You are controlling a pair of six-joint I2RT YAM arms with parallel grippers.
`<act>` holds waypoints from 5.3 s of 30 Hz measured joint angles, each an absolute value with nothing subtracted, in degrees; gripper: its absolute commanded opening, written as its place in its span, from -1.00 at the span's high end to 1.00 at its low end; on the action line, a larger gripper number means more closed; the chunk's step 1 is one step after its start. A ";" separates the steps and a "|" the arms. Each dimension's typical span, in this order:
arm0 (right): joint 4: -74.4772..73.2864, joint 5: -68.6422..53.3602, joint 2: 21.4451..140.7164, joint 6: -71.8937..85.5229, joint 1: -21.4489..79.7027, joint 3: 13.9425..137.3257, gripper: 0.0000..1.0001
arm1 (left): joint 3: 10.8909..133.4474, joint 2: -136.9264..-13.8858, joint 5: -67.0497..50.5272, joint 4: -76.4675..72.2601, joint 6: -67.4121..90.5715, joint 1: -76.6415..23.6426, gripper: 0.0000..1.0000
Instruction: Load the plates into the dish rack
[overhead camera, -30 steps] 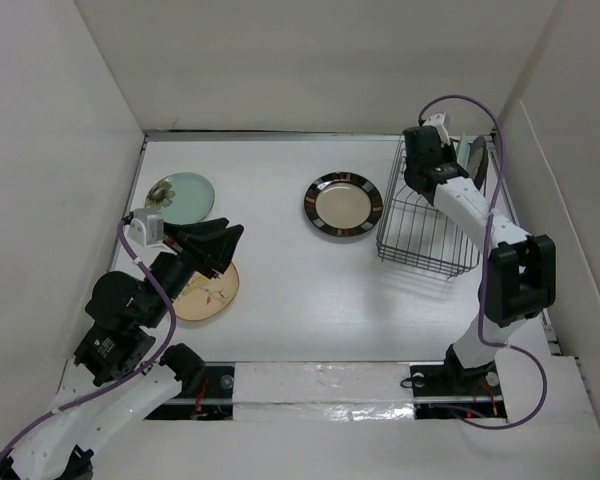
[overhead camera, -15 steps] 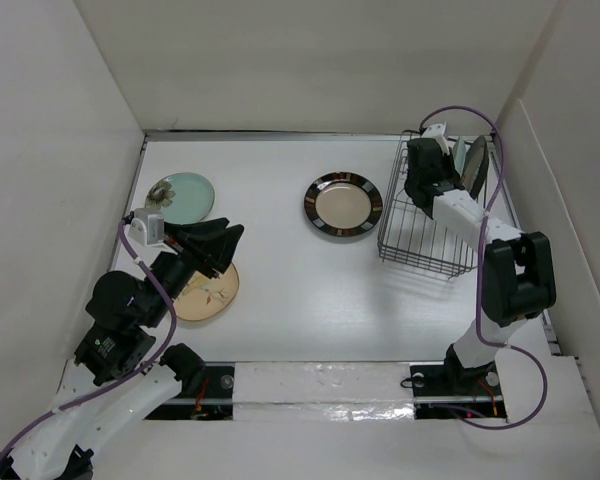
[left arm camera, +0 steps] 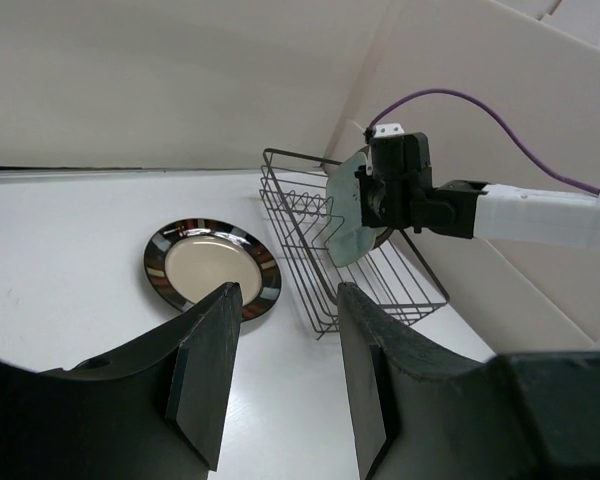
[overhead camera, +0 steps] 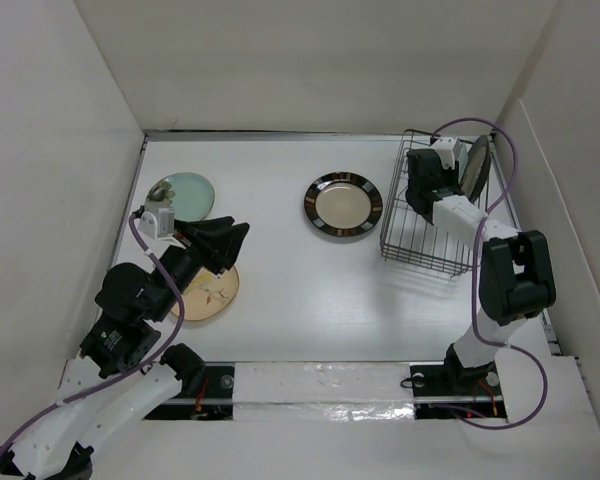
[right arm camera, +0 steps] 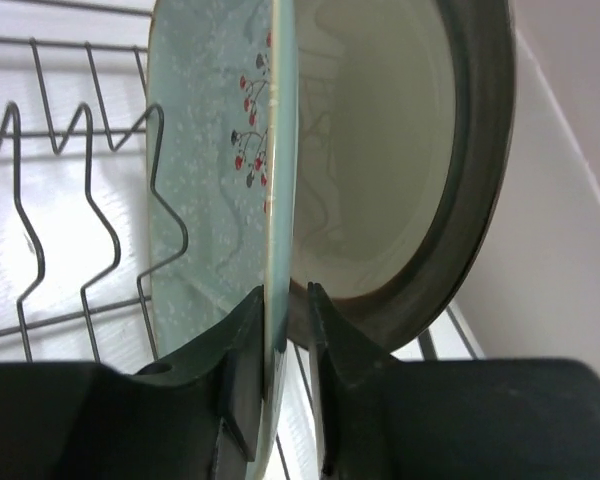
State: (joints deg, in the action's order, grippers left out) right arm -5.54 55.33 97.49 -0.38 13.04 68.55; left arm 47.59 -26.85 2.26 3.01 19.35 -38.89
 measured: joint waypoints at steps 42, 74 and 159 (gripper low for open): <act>-0.19 15.29 90.15 23.79 51.99 68.93 0.26 | 50.52 -33.26 18.00 7.07 21.02 -36.62 0.73; 19.44 -7.01 123.66 51.07 58.57 75.42 1.00 | 47.57 -27.33 18.39 3.64 18.22 -36.62 0.26; -27.79 54.89 103.31 12.51 17.06 89.71 -0.54 | 47.57 -34.81 6.59 4.03 17.82 -38.30 0.13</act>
State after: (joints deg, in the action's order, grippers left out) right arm -27.79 54.89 103.31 12.51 17.06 89.71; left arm 47.57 -34.81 6.59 4.03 17.82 -38.30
